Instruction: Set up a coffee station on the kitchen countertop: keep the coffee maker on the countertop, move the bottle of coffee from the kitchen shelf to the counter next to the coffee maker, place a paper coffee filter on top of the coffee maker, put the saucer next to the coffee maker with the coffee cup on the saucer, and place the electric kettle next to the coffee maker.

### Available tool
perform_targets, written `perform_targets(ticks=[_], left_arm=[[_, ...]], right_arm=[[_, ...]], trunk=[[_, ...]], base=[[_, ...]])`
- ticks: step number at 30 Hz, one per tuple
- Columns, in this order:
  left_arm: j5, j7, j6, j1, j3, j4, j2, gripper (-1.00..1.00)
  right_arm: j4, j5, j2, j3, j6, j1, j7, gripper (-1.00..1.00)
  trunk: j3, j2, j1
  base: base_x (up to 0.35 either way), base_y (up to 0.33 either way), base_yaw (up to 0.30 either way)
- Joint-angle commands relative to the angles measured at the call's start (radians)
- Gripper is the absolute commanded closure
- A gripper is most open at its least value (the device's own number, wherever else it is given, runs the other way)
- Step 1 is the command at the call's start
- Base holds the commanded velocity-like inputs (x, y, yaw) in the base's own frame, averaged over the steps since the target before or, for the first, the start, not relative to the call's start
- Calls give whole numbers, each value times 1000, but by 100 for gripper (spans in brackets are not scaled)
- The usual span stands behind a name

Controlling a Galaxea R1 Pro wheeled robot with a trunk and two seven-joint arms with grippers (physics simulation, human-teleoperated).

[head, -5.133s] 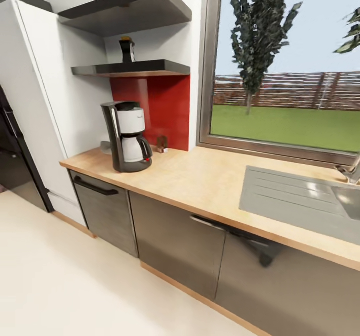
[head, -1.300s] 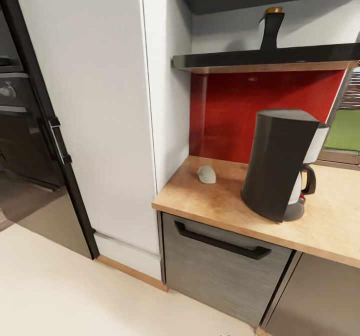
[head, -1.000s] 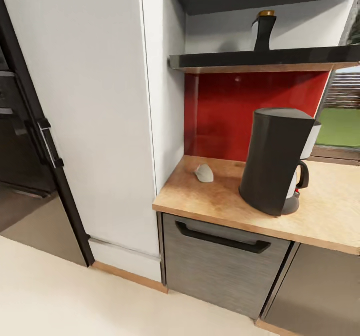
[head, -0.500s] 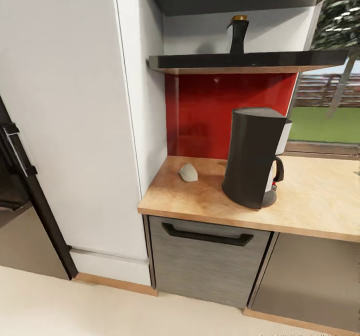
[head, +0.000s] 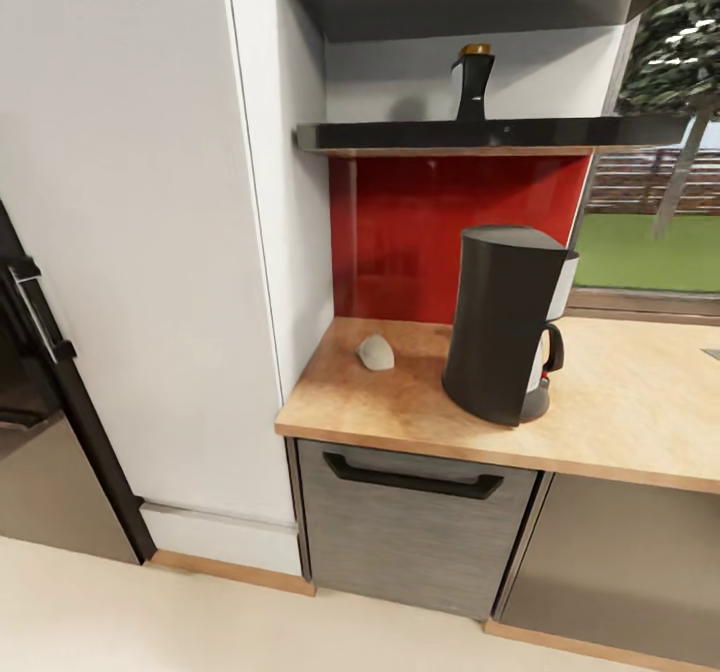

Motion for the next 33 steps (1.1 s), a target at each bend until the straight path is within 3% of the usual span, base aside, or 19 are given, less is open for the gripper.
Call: perform_targets(ticks=[1,33], left_arm=[[6,0,-3,0,-1,0,0,-100],[6,10,-2,0,2,2,4,-100]], right_arm=[[1,0,0,0,-3,0,0,-100],[1,0,0,1,-4,0,0,-100]], trunk=[[2,7,-4],[103,231,-127]], base=[[0,0,0],[0,0,0]])
